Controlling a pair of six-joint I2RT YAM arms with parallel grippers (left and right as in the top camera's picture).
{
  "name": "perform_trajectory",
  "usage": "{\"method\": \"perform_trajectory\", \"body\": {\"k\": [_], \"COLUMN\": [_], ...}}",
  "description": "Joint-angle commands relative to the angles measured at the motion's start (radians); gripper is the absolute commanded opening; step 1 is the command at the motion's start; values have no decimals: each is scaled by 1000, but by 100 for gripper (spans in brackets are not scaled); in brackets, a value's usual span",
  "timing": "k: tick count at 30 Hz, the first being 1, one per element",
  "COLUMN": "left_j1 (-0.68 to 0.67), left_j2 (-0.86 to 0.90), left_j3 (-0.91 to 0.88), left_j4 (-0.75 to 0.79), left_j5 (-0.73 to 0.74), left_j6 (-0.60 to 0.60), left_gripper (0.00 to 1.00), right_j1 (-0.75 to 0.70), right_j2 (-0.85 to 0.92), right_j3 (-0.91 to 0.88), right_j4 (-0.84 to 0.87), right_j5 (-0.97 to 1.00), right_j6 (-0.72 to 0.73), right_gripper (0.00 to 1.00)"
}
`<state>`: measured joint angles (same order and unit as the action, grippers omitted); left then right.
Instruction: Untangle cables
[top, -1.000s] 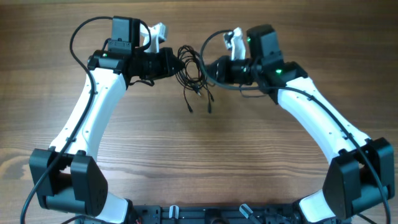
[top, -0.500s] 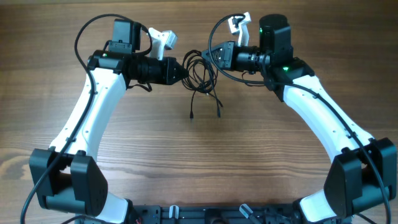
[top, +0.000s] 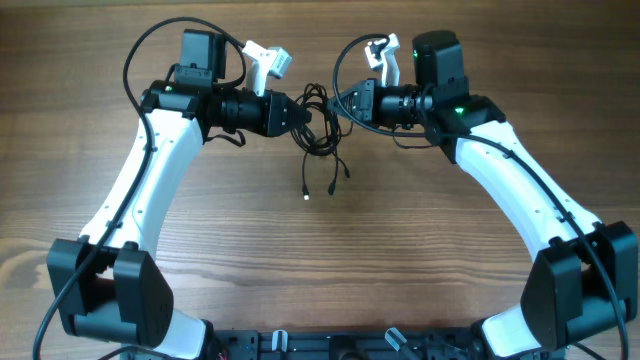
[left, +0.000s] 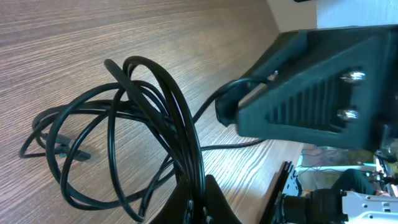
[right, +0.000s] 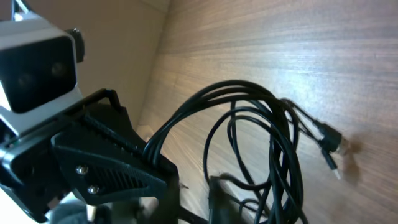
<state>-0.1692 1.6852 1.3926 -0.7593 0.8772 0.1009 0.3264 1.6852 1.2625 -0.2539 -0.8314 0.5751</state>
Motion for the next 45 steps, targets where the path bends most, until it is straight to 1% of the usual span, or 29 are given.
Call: {"method": "perform_trajectory", "body": {"k": [1,2,3,8,11,13,15,17,20,23,28,31,33,35,38,39,41,43,44,45], "left_j1": [3,3,3,3,3,3,3,3,3,3,3,4,4,4,4,4,4,4,4,4], "left_j2": [-2,-2,-2,-2,-2,-2,-2,-2,-2,-2,-2,-2,-2,-2,-2,-2,-2,-2,-2,-2], "left_j3": [14,14,14,14,14,14,14,14,14,14,14,14,14,14,14,14,14,14,14,14], "left_j4": [-1,-2,-2,-1,0,1,2,13,34,71,115,140,151,158,158,158,158,158,158,157], "left_j5": [5,5,5,5,5,5,5,4,2,-27,-30,-29,-29,-26,-3,2,5,5,4,3], "left_j6": [26,24,22,21,14,14,14,-9,-25,-106,-216,-331,-377,-403,-402,-405,-429,-450,-450,-450], "left_gripper": [4,4,4,4,4,4,4,4,4,4,4,4,4,4,4,4,4,4,4,4], "right_j1": [-3,-4,-4,-2,-2,-2,-2,-2,-2,-2,-2,-2,-2,-2,-2,-2,-2,-2,-2,-2], "right_j2": [13,13,13,13,13,13,13,13,13,13,14,27,36,43,47,48,48,48,48,48], "right_j3": [-1,-1,-1,-1,-1,-2,-2,-2,-2,-2,-12,-14,-14,-14,-14,-14,-14,-14,-14,-14], "right_j4": [5,-3,-14,-135,-214,-261,-294,-335,-369,-396,-401,-397,-372,-336,-276,-255,-218,-190,-178,-159], "right_j5": [-6,1,5,23,75,127,163,202,212,212,222,264,264,264,268,282,327,389,410,422], "right_j6": [-26,-30,-39,-119,-177,-198,-212,-214,-253,-260,-256,-206,-158,-111,-78,-72,-70,-70,-70,-70], "right_gripper": [57,62,64,68,71,75,76,80,82,82,81,79,75,67,57,51,35,13,5,4]}}
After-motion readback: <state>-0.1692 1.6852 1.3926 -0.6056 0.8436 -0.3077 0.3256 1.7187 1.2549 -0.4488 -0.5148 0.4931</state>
